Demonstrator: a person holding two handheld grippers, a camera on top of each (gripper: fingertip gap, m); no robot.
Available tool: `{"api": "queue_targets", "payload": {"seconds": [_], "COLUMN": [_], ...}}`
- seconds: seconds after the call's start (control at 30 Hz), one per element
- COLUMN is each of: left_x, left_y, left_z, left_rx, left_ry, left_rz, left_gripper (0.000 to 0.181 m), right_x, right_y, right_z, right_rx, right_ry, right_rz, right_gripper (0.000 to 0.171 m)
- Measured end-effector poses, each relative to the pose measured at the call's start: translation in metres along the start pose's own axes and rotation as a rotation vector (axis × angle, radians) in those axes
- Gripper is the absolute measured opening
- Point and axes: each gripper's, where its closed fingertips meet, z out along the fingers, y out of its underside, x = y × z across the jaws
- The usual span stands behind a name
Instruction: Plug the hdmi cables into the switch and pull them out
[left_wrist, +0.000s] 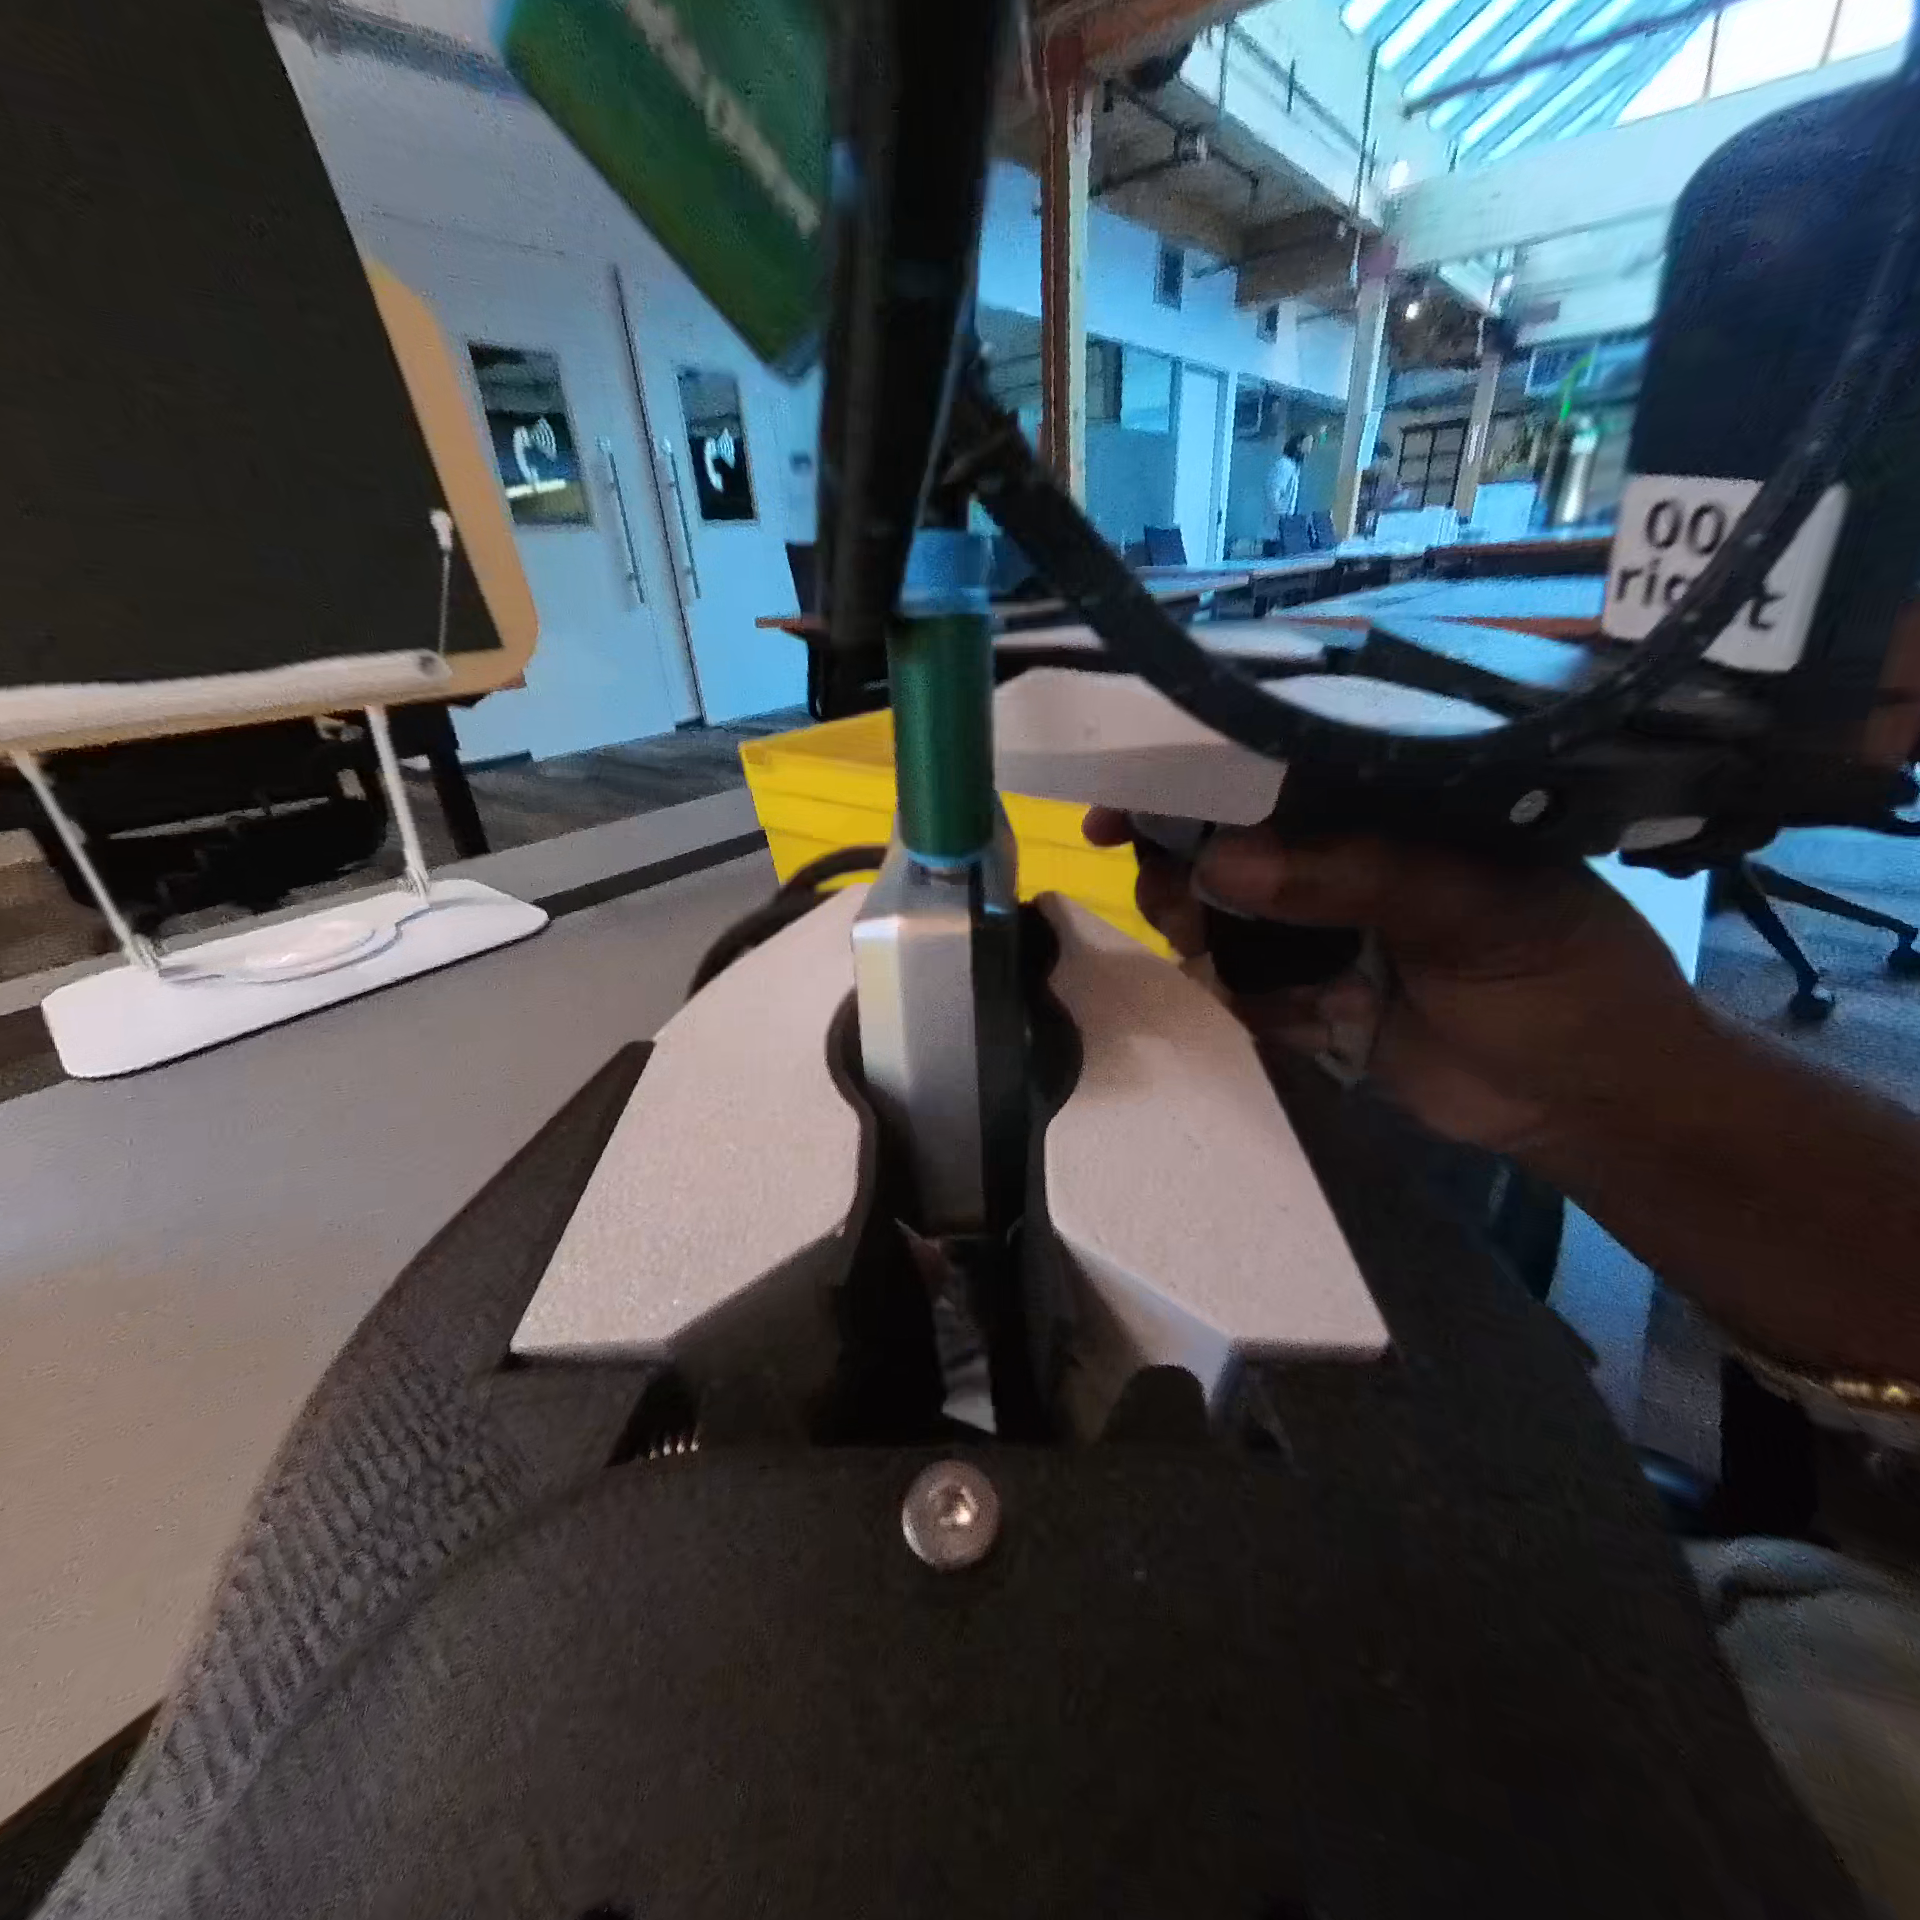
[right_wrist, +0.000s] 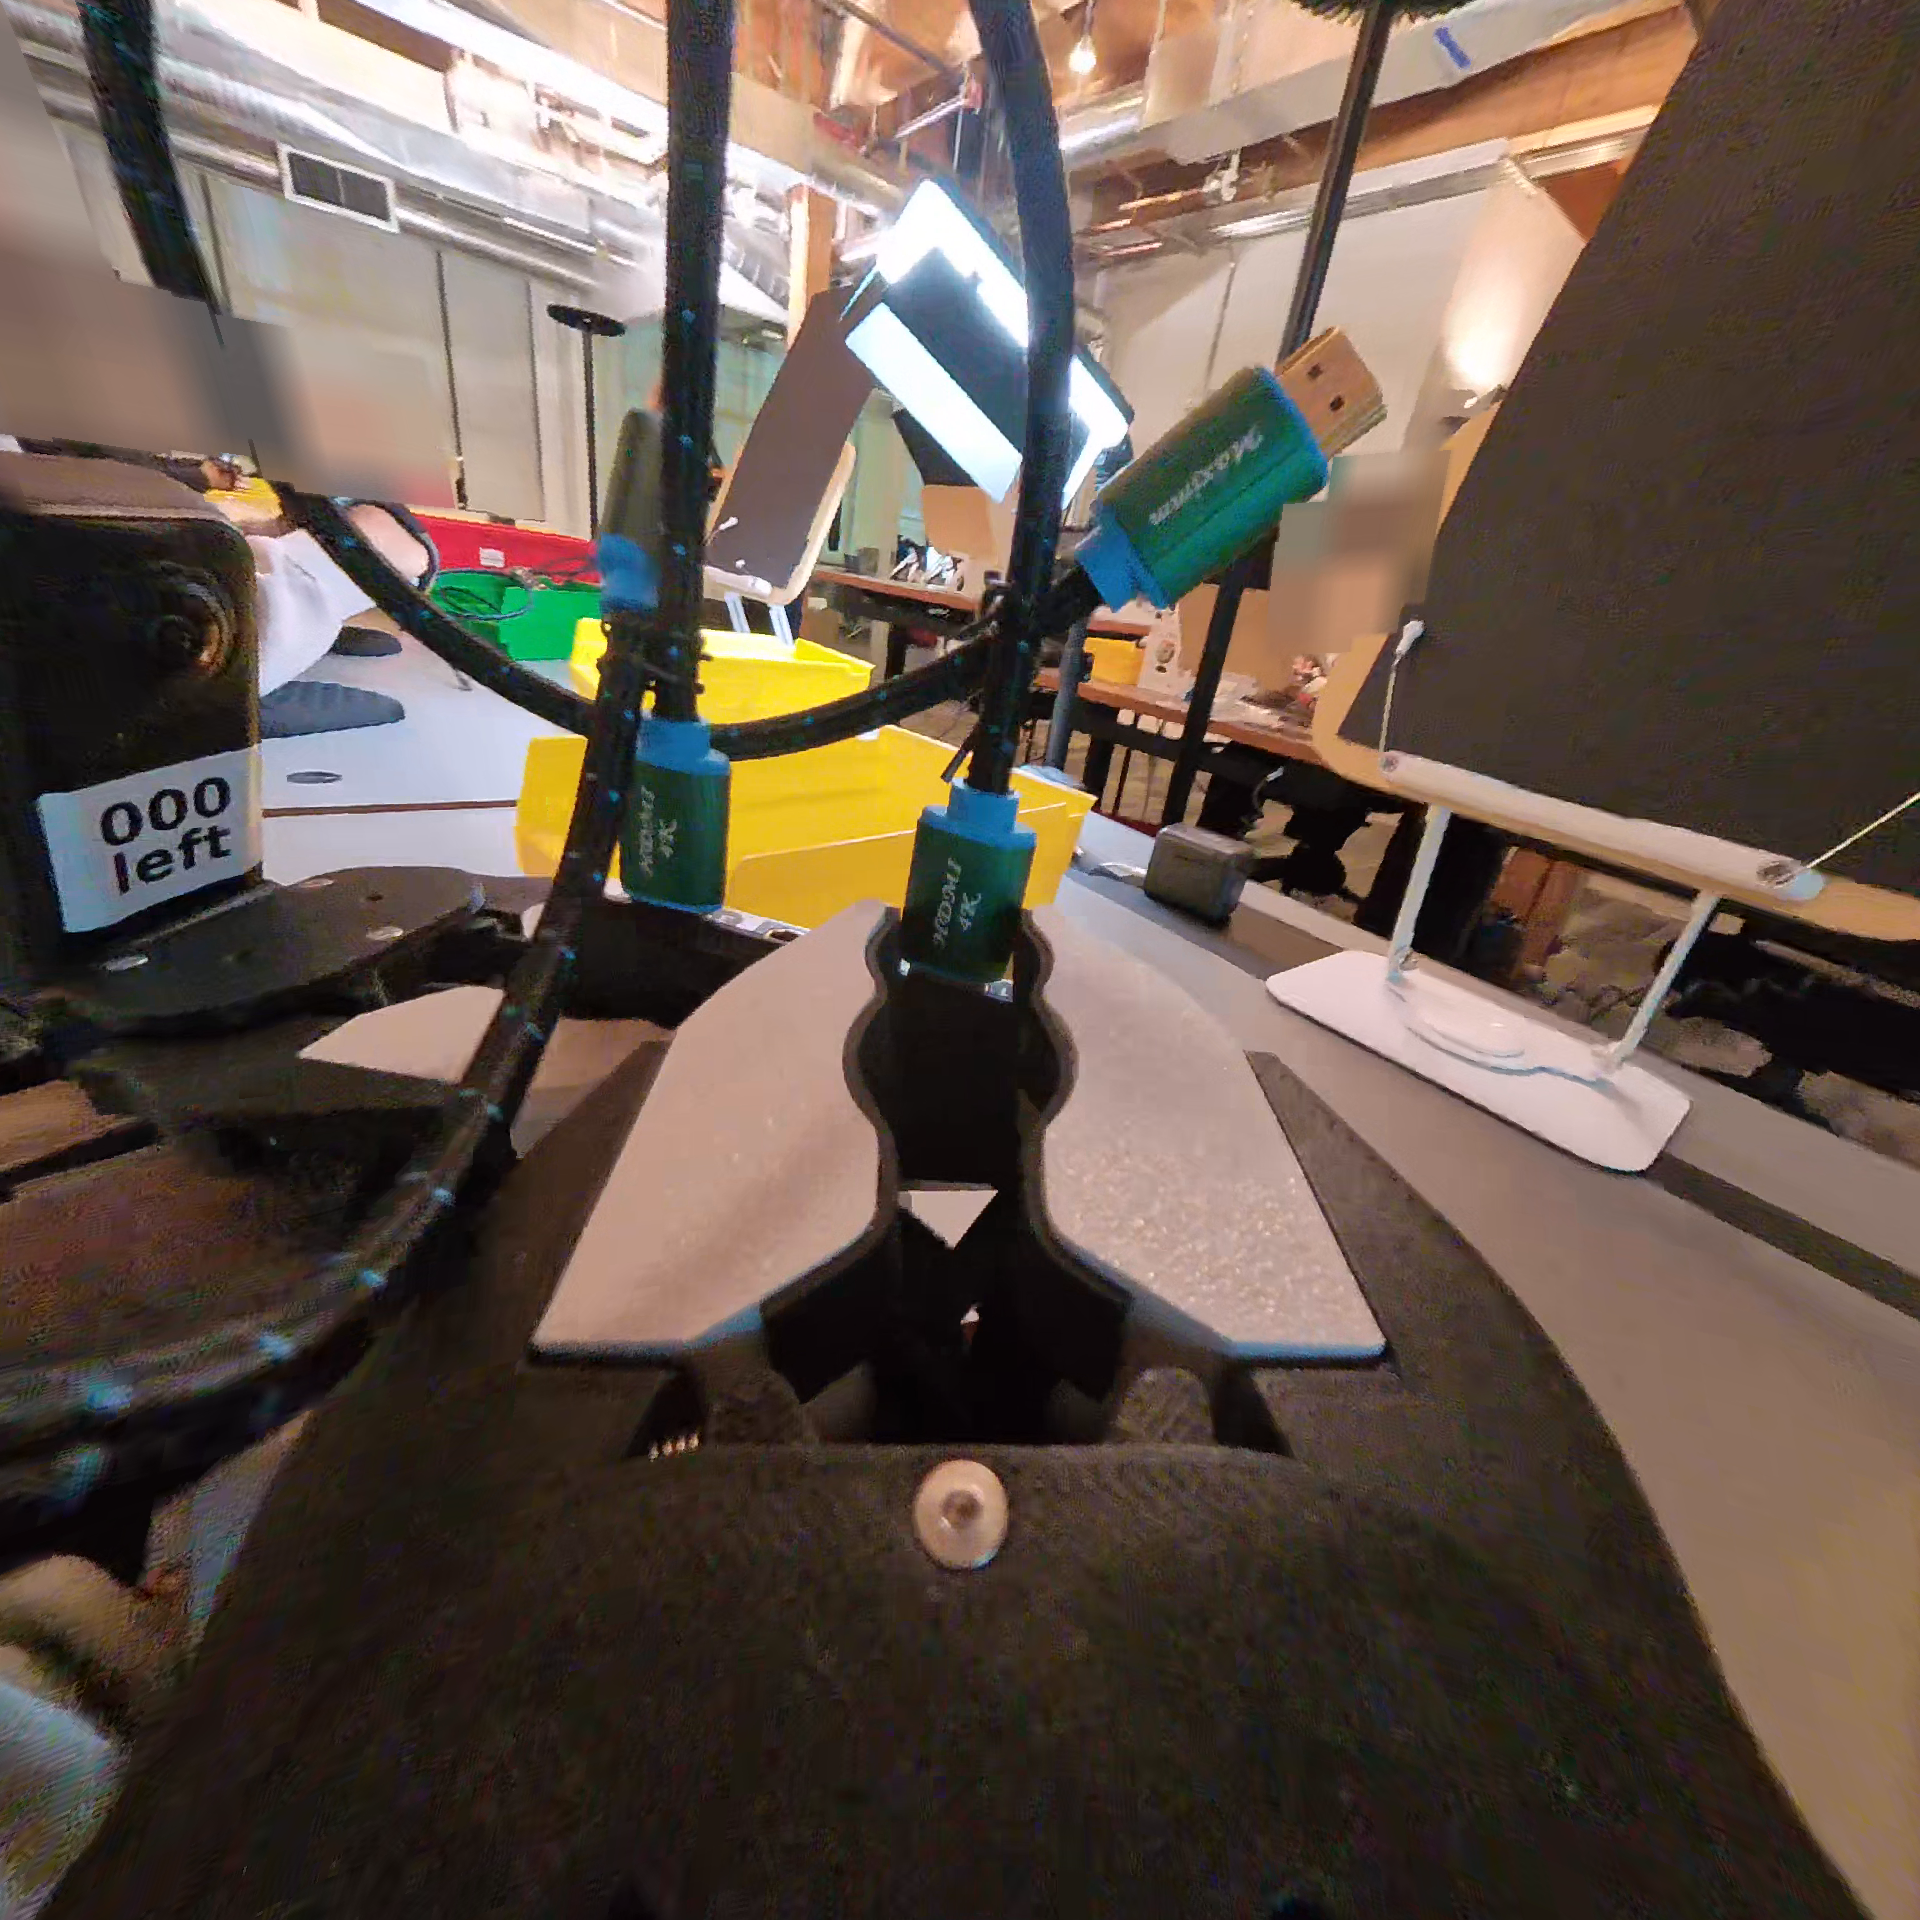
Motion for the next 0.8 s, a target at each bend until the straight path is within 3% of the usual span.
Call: {"api": "queue_targets", "payload": {"seconds": [0.13,0.27,0.3,0.37,0.4,0.5,0.53,0.6,0.63,0.73,0.8], "left_x": [0.004,0.0,-0.001,-0.001,0.0,-0.001,-0.002,-0.001,0.0,-0.002,-0.001], "left_y": [0.003,0.005,0.006,0.007,0.006,0.01,0.012,0.012,0.012,0.016,0.017], "left_z": [0.002,0.002,0.002,0.001,0.0,0.002,0.002,0.002,0.002,0.003,0.002], "left_rx": [0.002,-0.037,-0.043,-0.035,-0.023,-0.066,-0.078,-0.063,-0.064,-0.11,-0.115], "left_ry": [0.019,-0.023,-0.021,-0.001,0.011,-0.019,-0.022,0.018,0.034,-0.01,0.01], "left_rz": [0.011,0.081,0.081,0.073,0.054,0.08,0.089,0.048,0.029,0.08,0.053], "left_gripper": [0.024,0.024,0.024,0.024,0.024,0.024,0.024,0.023,0.023,0.023,0.022], "right_x": [-0.001,0.002,0.001,-0.001,-0.002,0.003,0.004,0.001,-0.002,-0.001,-0.003], "right_y": [-0.004,-0.004,-0.003,-0.004,-0.006,-0.002,-0.001,-0.002,-0.005,-0.004,-0.004], "right_z": [-0.007,-0.007,-0.007,-0.008,-0.009,-0.008,-0.008,-0.01,-0.01,-0.008,-0.008], "right_rx": [0.074,0.141,0.133,0.076,0.074,0.145,0.148,0.072,0.055,0.097,0.064], "right_ry": [0.065,-0.045,-0.026,0.067,0.071,-0.042,-0.045,0.059,0.073,-0.005,0.049], "right_rz": [-0.182,0.222,0.16,-0.17,-0.179,0.201,0.222,-0.16,-0.242,0.007,-0.189], "right_gripper": [0.02,0.019,0.019,0.019,0.019,0.019,0.018,0.019,0.019,0.018,0.019]}}
